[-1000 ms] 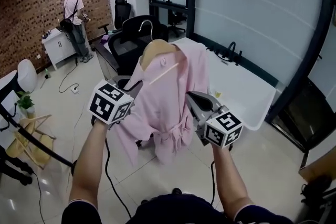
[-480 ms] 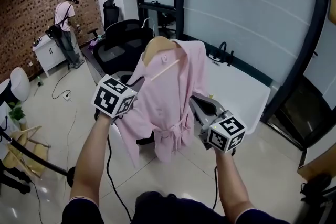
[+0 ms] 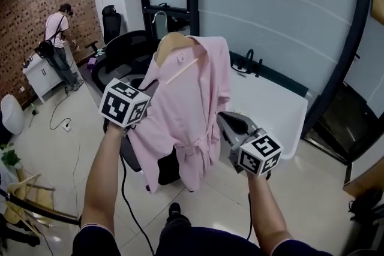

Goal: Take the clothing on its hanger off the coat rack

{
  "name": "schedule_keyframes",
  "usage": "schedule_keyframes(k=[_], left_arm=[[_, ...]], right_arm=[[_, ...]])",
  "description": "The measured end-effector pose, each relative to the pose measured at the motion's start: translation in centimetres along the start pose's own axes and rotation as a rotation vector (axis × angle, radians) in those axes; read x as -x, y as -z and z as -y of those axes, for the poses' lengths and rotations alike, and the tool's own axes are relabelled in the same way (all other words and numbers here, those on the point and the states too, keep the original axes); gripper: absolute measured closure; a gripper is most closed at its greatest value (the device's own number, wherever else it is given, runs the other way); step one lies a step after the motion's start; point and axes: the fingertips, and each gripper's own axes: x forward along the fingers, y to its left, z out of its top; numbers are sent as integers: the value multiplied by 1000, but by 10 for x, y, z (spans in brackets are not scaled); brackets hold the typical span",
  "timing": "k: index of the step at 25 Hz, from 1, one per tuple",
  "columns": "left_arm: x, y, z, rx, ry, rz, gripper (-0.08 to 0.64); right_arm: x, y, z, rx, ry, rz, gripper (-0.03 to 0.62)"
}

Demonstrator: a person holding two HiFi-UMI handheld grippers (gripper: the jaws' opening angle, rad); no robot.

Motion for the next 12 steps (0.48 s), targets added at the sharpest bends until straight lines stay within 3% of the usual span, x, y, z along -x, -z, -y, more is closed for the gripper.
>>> schedule_keyframes(k=[12], left_arm=[[-80, 31, -139, 6, 41, 1, 532]], right_arm=[[-120, 7, 39, -7, 105, -24, 591]])
